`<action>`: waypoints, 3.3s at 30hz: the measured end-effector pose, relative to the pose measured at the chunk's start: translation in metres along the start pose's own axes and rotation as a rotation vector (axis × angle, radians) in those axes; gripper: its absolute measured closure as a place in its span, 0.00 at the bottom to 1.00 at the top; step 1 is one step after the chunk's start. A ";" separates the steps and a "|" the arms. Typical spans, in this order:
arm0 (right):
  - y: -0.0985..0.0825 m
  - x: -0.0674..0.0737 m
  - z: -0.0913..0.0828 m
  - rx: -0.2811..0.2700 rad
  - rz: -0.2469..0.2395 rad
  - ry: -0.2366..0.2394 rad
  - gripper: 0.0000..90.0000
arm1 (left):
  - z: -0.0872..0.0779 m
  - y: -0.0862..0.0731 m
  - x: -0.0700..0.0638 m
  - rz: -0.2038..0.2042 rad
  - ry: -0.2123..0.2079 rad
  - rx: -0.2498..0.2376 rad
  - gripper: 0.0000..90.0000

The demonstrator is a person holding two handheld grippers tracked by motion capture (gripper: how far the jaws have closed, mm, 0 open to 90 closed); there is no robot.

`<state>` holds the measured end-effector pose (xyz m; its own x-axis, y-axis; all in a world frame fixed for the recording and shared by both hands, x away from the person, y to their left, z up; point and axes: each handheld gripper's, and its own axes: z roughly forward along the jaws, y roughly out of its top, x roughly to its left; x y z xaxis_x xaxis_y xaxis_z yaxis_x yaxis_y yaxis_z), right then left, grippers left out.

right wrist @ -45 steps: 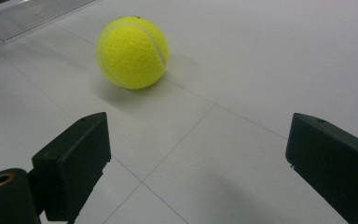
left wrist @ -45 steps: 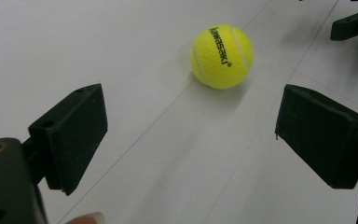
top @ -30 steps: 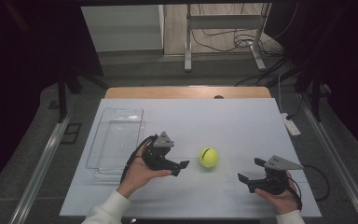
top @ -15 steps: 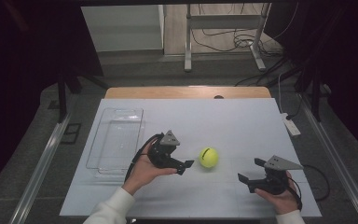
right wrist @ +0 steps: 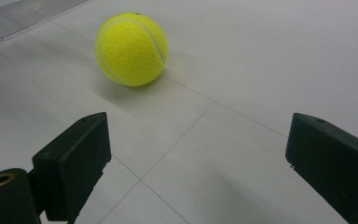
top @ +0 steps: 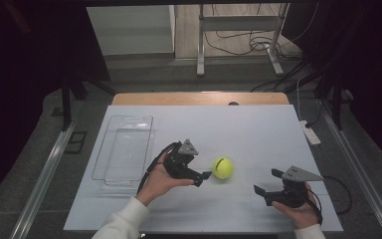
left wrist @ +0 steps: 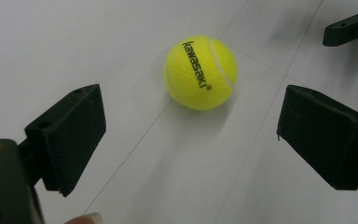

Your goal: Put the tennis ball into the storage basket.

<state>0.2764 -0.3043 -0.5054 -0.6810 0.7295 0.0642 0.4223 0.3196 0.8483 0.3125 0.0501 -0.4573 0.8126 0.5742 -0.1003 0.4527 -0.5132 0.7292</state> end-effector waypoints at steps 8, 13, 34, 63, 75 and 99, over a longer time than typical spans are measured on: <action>0.000 0.000 0.000 0.003 -0.001 0.000 0.08 | 0.001 0.003 0.004 -0.018 -0.016 -0.012 0.09; 0.000 0.000 0.001 0.004 -0.001 0.000 0.08 | 0.006 0.007 0.004 -0.014 -0.021 -0.004 0.09; -0.001 0.000 0.001 0.013 -0.002 -0.003 0.08 | 0.033 0.021 0.005 -0.015 -0.059 0.037 0.08; -0.003 -0.002 0.000 0.011 0.001 -0.001 0.08 | 0.064 0.036 0.005 0.007 -0.120 0.090 0.07; -0.003 -0.003 0.000 0.010 0.003 0.000 0.08 | 0.076 0.036 0.007 -0.001 -0.123 0.120 0.07; -0.004 -0.004 -0.001 0.014 0.004 -0.007 0.08 | 0.098 0.031 0.002 0.015 -0.127 0.209 0.16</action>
<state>0.2770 -0.3088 -0.5081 -0.6749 0.7351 0.0643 0.4335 0.3245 0.8407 0.3638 -0.0274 -0.5008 0.8536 0.4873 -0.1843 0.4953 -0.6493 0.5771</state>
